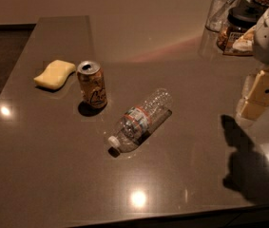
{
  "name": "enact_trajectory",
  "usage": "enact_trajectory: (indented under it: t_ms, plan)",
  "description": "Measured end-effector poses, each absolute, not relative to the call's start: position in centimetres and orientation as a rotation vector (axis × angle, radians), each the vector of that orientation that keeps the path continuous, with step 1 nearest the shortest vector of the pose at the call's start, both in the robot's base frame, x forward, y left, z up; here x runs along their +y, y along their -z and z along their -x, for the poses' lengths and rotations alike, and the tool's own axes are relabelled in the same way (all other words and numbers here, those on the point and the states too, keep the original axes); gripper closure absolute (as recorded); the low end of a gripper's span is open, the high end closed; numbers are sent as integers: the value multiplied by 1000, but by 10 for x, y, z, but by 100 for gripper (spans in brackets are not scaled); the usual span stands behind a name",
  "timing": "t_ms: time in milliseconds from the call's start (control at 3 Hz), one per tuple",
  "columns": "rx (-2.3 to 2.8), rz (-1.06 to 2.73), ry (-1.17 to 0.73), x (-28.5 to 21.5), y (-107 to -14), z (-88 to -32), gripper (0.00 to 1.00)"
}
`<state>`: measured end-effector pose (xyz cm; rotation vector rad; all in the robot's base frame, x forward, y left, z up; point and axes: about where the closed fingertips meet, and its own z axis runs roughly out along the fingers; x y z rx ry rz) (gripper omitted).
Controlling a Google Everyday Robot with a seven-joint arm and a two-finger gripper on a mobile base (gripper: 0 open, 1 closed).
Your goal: Knock orange can over
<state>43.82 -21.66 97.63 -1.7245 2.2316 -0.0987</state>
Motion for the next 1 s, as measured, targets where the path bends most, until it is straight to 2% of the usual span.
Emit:
enact_trajectory:
  t_ms: [333,1000]
  plan:
    - [2224,1723,89,-214,-977,-440,0]
    - [2124,1659,-66,-176,-991,-466,0]
